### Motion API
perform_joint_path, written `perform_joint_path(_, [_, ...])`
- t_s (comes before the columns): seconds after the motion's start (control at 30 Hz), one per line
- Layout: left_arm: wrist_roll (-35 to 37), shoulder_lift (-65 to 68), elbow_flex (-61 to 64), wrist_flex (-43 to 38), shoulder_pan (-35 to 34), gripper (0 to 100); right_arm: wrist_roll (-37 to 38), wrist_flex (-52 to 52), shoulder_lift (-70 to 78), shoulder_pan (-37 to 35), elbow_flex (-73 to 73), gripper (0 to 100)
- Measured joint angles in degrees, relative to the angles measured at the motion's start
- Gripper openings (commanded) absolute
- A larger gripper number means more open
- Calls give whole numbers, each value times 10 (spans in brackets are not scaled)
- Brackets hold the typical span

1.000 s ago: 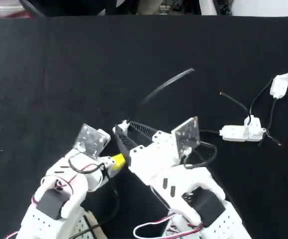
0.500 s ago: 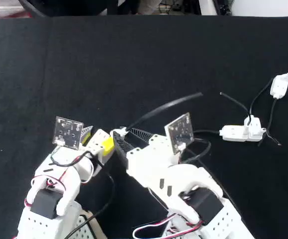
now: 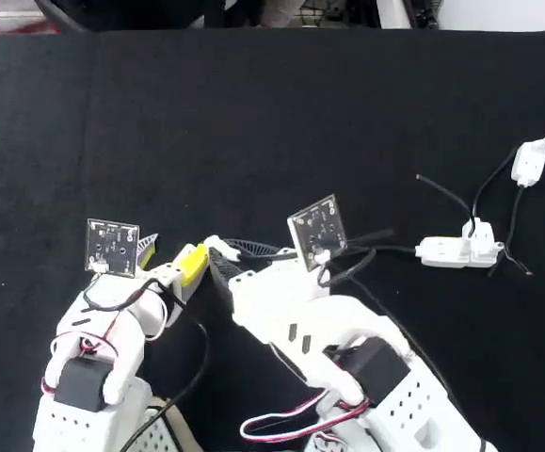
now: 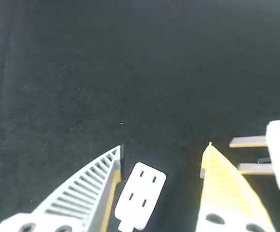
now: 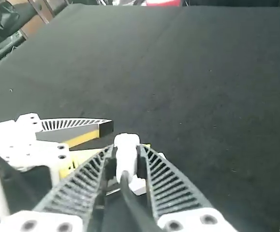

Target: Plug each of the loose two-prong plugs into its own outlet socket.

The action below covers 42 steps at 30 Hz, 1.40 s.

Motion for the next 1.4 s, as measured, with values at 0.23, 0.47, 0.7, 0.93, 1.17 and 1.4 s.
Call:
perform_joint_path(0.23, [-127, -4, -107, 143, -38, 264, 47, 4, 37, 0, -8, 11])
perform_joint_path(0.47, [-270, -4, -143, 191, -235, 264, 164, 4, 220, 0, -80, 11])
perform_joint_path(0.7, [-316, -4, -118, 191, -311, 264, 325, 4, 461, 5, -187, 11])
perform_joint_path(0.93, [-321, -4, -82, 195, -326, 264, 402, -23, 587, 21, -245, 11])
perform_joint_path(1.17, [-319, -3, -57, 195, -383, 264, 393, -48, 637, 22, -284, 11])
perform_joint_path(1.4, [-309, -2, -28, 195, -420, 264, 364, -47, 687, 22, -339, 11])
